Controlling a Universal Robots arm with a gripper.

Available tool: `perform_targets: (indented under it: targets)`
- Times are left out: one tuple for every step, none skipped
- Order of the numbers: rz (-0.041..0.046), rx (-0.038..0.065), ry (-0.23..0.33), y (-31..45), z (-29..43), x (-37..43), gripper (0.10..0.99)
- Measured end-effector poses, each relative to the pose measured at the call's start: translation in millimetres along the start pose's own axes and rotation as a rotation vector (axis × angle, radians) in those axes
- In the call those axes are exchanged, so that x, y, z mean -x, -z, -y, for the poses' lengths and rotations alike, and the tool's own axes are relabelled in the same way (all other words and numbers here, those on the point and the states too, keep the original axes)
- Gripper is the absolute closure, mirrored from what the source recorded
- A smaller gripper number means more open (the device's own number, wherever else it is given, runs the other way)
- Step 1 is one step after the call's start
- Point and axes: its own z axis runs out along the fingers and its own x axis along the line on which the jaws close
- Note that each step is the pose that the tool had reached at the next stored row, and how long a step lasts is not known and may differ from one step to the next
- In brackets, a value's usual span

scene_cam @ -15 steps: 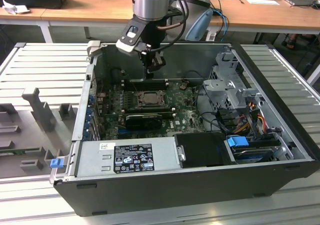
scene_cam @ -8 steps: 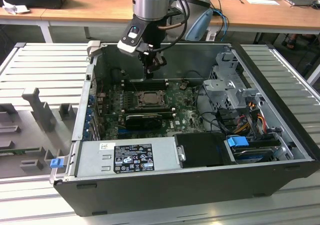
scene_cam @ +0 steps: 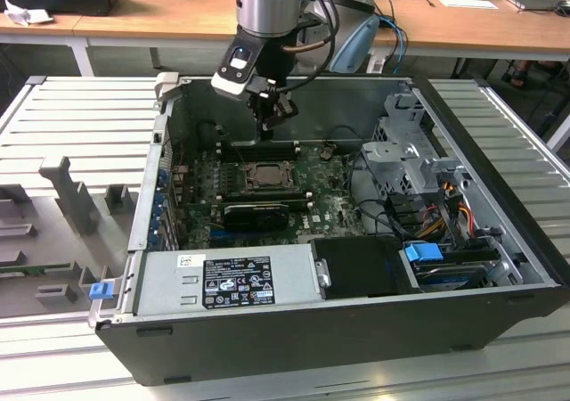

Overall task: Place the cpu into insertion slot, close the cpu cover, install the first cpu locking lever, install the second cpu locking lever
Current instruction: 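Install the first cpu locking lever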

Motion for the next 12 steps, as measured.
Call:
perform_targets:
  targets:
    - [-0.0001,0.000,0.004,0.0,0.0,0.0,0.980]
    - [-0.0003,0.000,0.010,0.0,0.0,0.0,0.980]
    - [-0.0004,0.000,0.014,0.0,0.0,0.0,0.980]
    - [-0.0006,-0.001,0.020,0.0,0.0,0.0,0.980]
    - [-0.0008,-0.001,0.025,0.0,0.0,0.0,0.980]
    - [-0.0010,-0.001,0.033,0.0,0.0,0.0,0.980]
    - [-0.0012,-0.001,0.038,0.0,0.0,0.0,0.980]
    - [-0.0013,-0.001,0.043,0.0,0.0,0.0,0.980]
    - [-0.0014,-0.001,0.047,0.0,0.0,0.0,0.980]
    - [-0.0016,-0.002,0.053,0.0,0.0,0.0,0.980]
    - [-0.0017,-0.002,0.058,0.0,0.0,0.0,0.980]
    - [-0.0020,-0.002,0.064,0.0,0.0,0.0,0.980]
